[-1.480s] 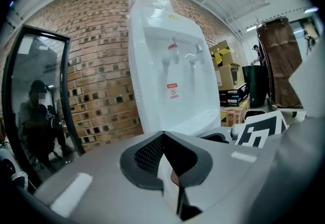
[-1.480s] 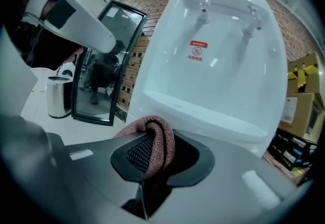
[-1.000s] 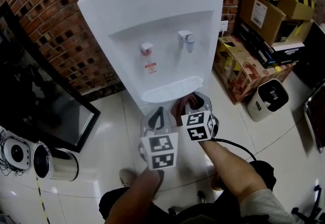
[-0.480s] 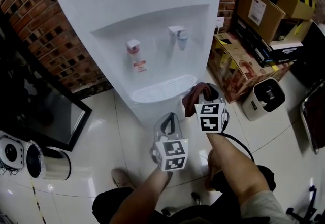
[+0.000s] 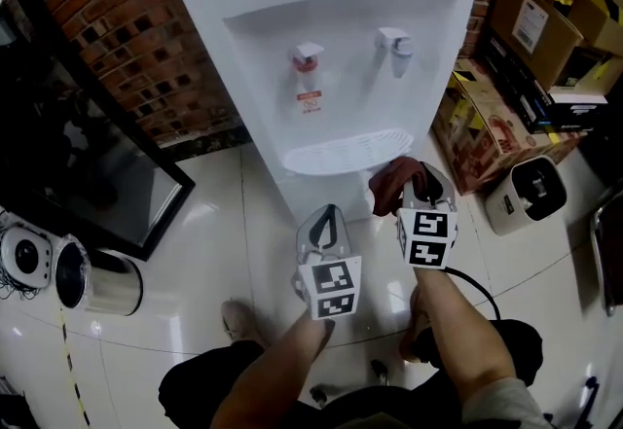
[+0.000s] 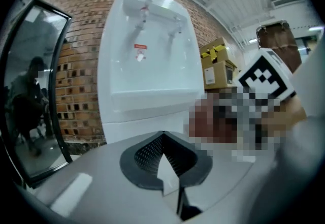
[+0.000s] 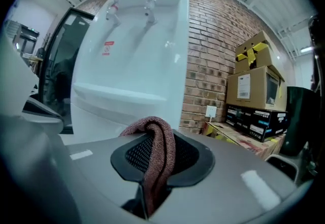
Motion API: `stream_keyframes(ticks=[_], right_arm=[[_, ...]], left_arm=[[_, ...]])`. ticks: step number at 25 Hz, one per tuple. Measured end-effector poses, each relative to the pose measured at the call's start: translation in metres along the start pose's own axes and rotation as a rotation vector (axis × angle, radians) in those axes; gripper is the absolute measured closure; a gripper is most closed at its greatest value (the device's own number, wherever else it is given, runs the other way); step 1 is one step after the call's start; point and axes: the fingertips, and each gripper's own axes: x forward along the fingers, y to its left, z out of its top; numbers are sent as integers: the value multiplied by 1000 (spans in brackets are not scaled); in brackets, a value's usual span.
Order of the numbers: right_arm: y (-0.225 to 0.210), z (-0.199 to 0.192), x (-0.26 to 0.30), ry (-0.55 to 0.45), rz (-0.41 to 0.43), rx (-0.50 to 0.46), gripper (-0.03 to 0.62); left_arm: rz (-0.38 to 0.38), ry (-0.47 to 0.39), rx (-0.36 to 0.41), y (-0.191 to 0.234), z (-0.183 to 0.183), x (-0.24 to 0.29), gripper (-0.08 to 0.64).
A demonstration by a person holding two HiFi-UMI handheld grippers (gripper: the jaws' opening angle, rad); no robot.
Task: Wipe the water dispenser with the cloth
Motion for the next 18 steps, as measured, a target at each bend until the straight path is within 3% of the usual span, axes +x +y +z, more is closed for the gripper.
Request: stream_keyframes(ticks=[5, 10, 14, 18], right_arm=[[104, 17, -19, -139, 198, -47, 506], [197, 2, -18, -112, 378, -81, 506], [238, -12, -4, -48, 421, -72, 506], [268, -31, 8, 9, 437, -67, 506]], left_arm=[[160, 7, -2, 79, -23, -23, 560], [354, 54, -53, 173, -49, -54, 560], [413, 70, -79, 200, -61, -70, 560], [403, 78, -68, 199, -71, -71, 560]])
